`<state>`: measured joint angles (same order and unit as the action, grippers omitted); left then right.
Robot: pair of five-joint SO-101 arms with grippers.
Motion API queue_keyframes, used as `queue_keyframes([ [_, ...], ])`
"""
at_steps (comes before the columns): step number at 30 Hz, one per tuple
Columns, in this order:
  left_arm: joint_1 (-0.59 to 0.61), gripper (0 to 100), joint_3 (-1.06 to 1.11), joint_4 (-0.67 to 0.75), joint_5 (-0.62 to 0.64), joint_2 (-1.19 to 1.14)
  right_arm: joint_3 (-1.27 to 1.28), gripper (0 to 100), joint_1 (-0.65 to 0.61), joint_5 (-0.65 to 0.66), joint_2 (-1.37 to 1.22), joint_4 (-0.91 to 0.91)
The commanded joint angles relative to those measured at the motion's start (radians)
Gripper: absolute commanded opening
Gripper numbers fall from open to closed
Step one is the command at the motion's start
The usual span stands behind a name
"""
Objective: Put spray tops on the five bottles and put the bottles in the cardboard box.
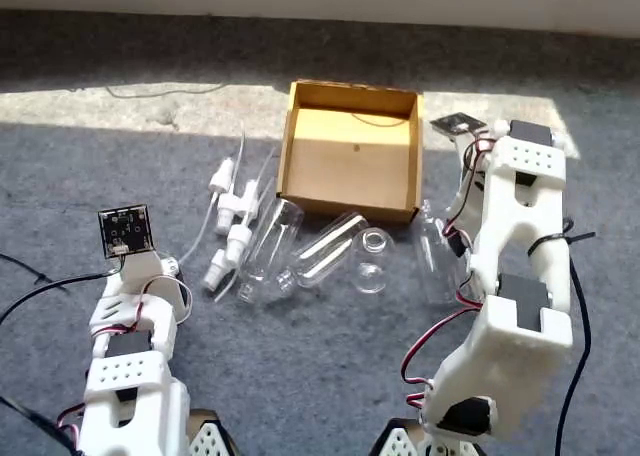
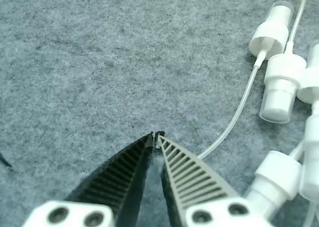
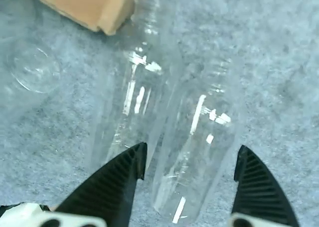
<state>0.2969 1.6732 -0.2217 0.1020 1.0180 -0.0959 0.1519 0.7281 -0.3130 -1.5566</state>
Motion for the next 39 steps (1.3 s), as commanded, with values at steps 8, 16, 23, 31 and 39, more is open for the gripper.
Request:
queue_keyframes([
  [8,0.007,3,0.015,-0.005,-0.006,0.007,0.015,25.7,-0.015,0.012,0.012,0.159],
  [16,0.007,3,0.015,-0.005,-0.006,0.007,0.101,25.7,-0.015,0.014,0.01,0.24],
  [23,0.007,3,0.015,-0.005,-0.006,0.007,0.191,25.7,-0.015,0.012,0.01,0.331],
  [31,0.007,3,0.015,-0.005,-0.006,0.007,0.255,21.8,0.036,-0.028,0.012,0.358],
  [39,0.007,3,0.015,-0.005,-0.006,0.007,0.254,6.5,0.113,-0.187,0.027,0.348],
])
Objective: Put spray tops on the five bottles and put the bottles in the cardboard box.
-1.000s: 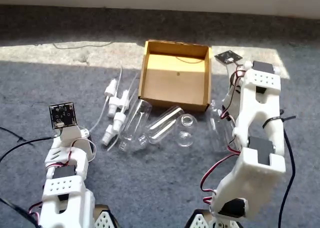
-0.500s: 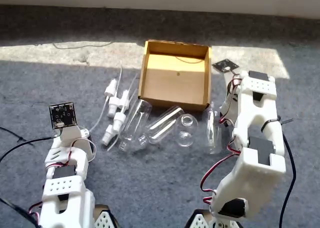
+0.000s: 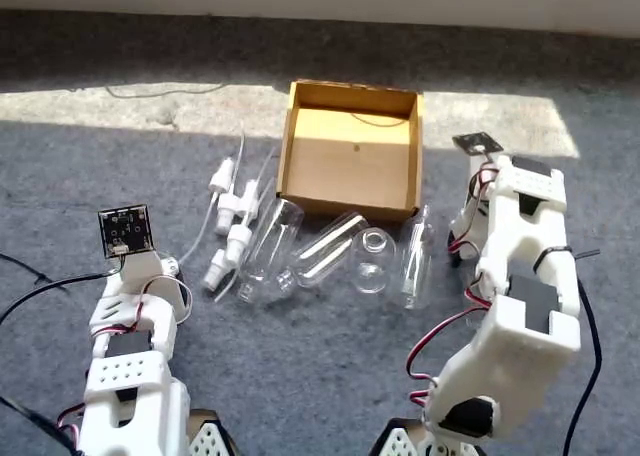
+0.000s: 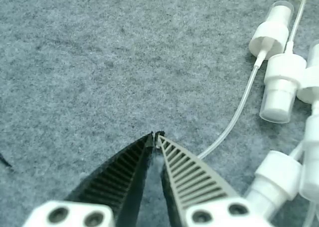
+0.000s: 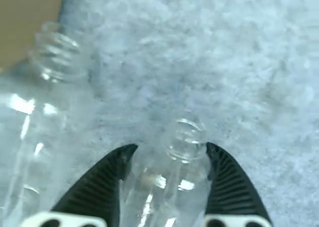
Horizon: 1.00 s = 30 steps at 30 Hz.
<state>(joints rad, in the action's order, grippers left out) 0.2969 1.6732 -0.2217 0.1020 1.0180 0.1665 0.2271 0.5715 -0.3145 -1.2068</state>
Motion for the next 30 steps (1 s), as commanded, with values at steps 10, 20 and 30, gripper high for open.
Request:
queue_keyframes([
  [10,0.007,3,0.015,-0.005,-0.006,0.007,-0.001,0.4,0.151,-0.032,0.433,0.001],
  [20,-0.068,3,0.015,-0.005,-0.003,0.008,0.383,0.4,0.122,-0.167,1.073,0.159],
  [30,-0.13,3,0.015,0.0,-0.008,0.01,0.657,0.4,-0.002,-0.292,1.419,0.22],
])
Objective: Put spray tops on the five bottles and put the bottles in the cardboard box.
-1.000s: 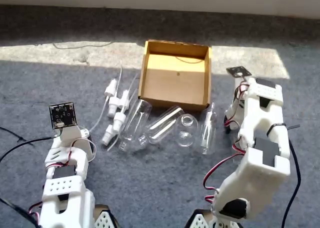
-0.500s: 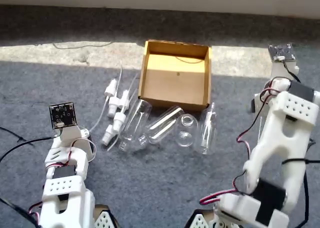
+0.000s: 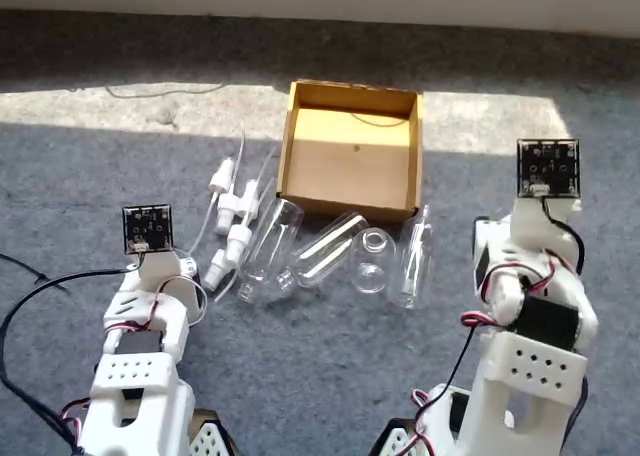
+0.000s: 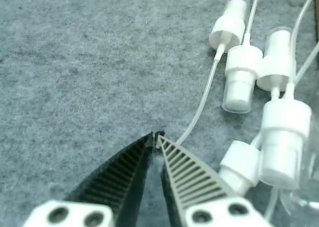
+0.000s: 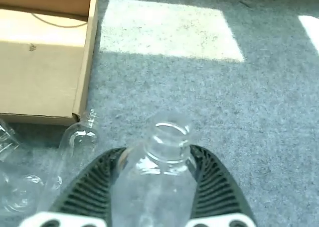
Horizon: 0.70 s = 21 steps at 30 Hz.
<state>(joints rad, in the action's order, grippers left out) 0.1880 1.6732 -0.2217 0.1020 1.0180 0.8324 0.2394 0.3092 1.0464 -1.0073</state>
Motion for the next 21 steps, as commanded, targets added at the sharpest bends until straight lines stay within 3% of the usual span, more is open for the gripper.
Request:
queue_keyframes([
  [1,-0.013,3,0.013,0.002,-0.008,0.01,-0.008,0.4,-0.015,-0.04,0.058,0.021],
  [4,0.031,3,0.008,-0.005,-0.058,0.012,-0.008,0.4,-0.015,-0.068,0.058,0.019],
  [8,0.196,3,-0.099,-0.043,-0.514,0.012,-0.062,0.4,-0.033,-0.149,0.058,0.019],
  [9,0.225,3,-0.142,-0.078,-0.554,0.012,-0.09,0.4,-0.047,-0.161,0.058,0.018],
  [11,0.239,3,-0.266,-0.212,-0.519,0.012,-0.157,0.4,-0.076,-0.173,0.056,-0.004],
  [17,0.134,3,-0.895,-0.829,-0.505,-0.067,-0.427,0.4,-0.193,-0.222,-0.01,-0.13],
  [21,0.028,13,-1.307,-1.125,-0.45,-0.246,-0.621,0.4,-0.295,-0.269,-0.174,-0.217],
])
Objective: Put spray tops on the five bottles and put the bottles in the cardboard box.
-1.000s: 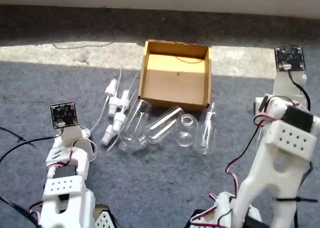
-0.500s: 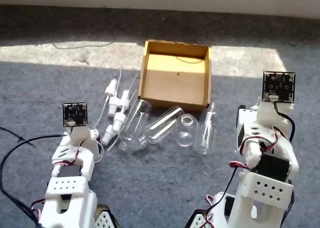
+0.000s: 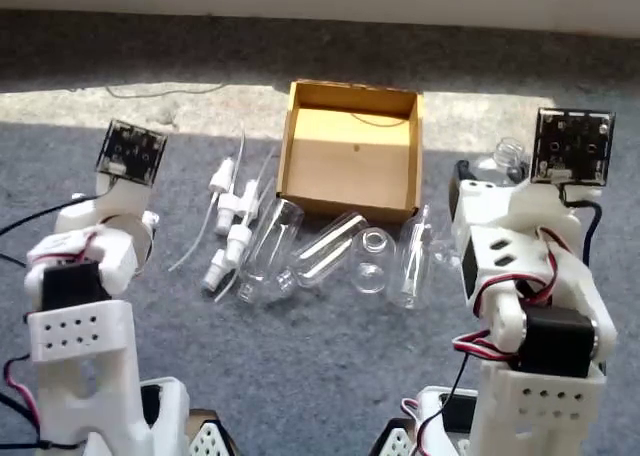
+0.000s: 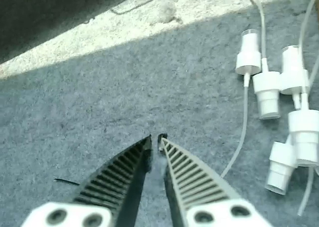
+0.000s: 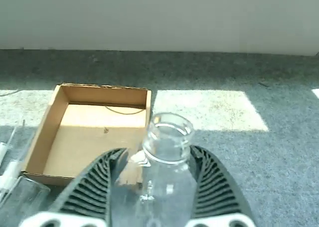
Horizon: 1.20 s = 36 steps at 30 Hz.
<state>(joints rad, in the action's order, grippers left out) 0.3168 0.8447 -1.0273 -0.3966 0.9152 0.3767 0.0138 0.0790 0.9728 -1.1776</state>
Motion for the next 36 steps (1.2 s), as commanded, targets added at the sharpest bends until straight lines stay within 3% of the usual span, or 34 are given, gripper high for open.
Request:
queue_keyframes([
  [1,-0.133,17,-0.562,-0.374,0.066,-0.193,-0.211,0.4,-0.101,-0.055,-0.142,-0.061],
  [4,-0.226,23,-0.765,-0.493,0.123,-0.317,-0.321,0.4,-0.188,-0.086,-0.251,-0.074],
  [8,-0.348,21,-0.928,-0.565,0.135,-0.381,-0.41,0.4,-0.232,-0.086,-0.311,-0.082],
  [12,-0.378,18,-1.082,-0.643,0.14,-0.349,-0.383,0.4,-0.237,-0.086,-0.269,-0.133],
  [15,-0.423,19,-1.11,-0.724,0.192,-0.303,-0.357,0.4,-0.291,-0.092,-0.232,-0.133],
  [22,-0.565,26,-1.027,-0.724,0.253,-0.124,-0.348,0.4,-0.349,-0.087,-0.225,0.004],
  [28,-0.779,27,-0.812,-0.611,0.255,0.038,-0.352,0.4,-0.352,-0.092,-0.223,-0.042],
  [36,-0.935,32,-0.404,-0.27,0.285,0.231,-0.346,0.4,-0.489,-0.117,-0.214,-0.14],
])
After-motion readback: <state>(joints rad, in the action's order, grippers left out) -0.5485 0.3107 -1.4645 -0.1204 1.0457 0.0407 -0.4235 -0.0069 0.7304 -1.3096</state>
